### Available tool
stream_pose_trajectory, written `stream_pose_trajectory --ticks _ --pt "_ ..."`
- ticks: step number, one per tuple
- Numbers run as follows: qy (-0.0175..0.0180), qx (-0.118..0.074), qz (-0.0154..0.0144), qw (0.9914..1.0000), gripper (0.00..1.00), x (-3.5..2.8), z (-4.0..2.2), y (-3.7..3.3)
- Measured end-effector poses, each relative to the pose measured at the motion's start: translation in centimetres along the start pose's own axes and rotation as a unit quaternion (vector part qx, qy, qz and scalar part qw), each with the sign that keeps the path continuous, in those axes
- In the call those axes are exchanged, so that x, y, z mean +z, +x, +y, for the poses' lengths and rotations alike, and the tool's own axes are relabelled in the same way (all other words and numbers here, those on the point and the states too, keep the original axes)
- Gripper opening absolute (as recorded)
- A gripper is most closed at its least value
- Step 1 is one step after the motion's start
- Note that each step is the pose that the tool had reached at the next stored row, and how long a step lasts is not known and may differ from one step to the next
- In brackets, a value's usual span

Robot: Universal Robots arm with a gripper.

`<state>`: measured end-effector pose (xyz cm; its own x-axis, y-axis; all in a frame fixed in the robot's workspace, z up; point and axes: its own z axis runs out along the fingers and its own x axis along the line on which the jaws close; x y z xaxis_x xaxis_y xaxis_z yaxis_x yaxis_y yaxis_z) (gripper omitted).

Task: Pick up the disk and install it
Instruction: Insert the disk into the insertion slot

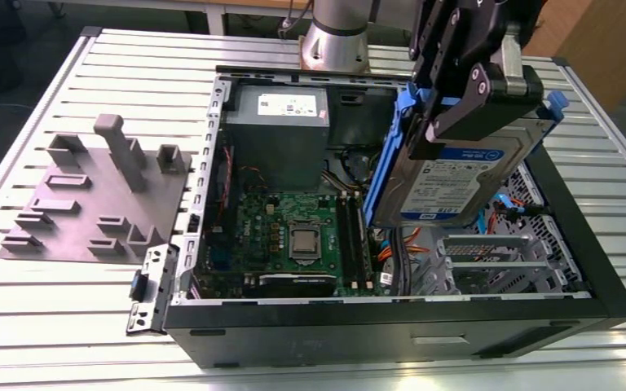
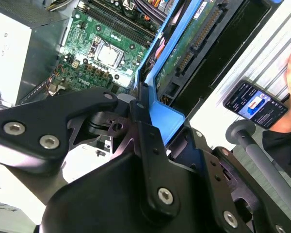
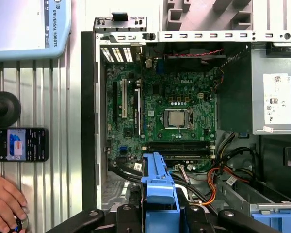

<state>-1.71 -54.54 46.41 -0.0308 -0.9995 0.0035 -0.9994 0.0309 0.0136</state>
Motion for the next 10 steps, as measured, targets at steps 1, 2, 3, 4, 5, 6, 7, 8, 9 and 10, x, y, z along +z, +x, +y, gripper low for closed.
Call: stream_pose_trajectory --ticks 1,2,3,4,5,6,7,8,9,10 --pt "0.0000 0.000 0.0000 1.00000 0.36 0.00 0.00 0.06" --pt "0.0000 0.000 0.0000 1.00000 0.36 0.00 -0.01 0.12" --pt "0.0000 0.000 0.0001 1.00000 0.36 0.00 -0.03 0.16" --pt "0.0000 0.000 0.0001 1.00000 0.36 0.00 -0.07 0.19" --pt "0.0000 0.000 0.0001 1.00000 0.36 0.00 -0.16 0.21" --pt "0.0000 0.000 0.0001 1.00000 0.36 0.00 -0.38 0.21" --pt "-0.0001 0.000 0.0001 1.00000 0.36 0.00 -0.62 0.20" --pt "-0.0002 0.000 0.0002 1.00000 0.36 0.00 -0.89 0.20" --pt "-0.0002 0.000 0.0002 1.00000 0.36 -0.01 -1.15 0.20" --pt "-0.0003 0.000 0.0002 1.00000 0.36 -0.01 -1.35 0.19"
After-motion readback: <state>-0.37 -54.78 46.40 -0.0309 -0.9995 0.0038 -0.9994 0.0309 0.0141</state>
